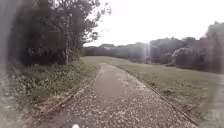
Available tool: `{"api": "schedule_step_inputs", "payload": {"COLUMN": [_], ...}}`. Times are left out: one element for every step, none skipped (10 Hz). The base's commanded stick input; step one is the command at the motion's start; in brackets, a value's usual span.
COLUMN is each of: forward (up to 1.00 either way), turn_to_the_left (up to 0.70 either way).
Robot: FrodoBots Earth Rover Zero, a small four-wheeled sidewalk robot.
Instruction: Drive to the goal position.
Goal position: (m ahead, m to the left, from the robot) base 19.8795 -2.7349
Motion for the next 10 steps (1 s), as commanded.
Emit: {"api": "schedule_step_inputs", "payload": {"forward": [0.7, 0.7, 0.7, 0.7, 0.7, 0.7, 0.7, 0.7, 0.7, 0.7], "turn_to_the_left": [0.0, 0.0, 0.0, 0.0, 0.0, -0.17, -0.34, -0.35, -0.03, 0.0]}}
